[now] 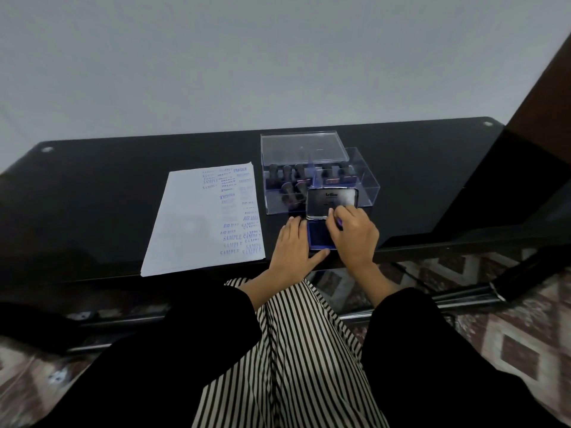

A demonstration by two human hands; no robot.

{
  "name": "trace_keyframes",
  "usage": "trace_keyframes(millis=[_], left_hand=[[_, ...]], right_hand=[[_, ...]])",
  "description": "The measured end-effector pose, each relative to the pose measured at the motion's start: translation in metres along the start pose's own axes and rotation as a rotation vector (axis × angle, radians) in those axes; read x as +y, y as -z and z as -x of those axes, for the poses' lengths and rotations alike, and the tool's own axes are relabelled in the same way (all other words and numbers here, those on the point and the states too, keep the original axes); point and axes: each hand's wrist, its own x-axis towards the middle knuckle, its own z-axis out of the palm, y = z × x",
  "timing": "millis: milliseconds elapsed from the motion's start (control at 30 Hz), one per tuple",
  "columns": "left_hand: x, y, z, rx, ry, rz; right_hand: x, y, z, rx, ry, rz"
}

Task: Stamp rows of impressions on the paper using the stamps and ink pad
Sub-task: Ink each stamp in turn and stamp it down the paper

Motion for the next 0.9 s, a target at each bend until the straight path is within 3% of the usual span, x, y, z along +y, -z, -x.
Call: trace_keyframes(millis=[900], left_hand=[[0.001,0.003,0.004,-0.018,-0.013,-0.054]], right_hand=[[0.007,-0.011,-0.001,0.133,0.08,-0.007]])
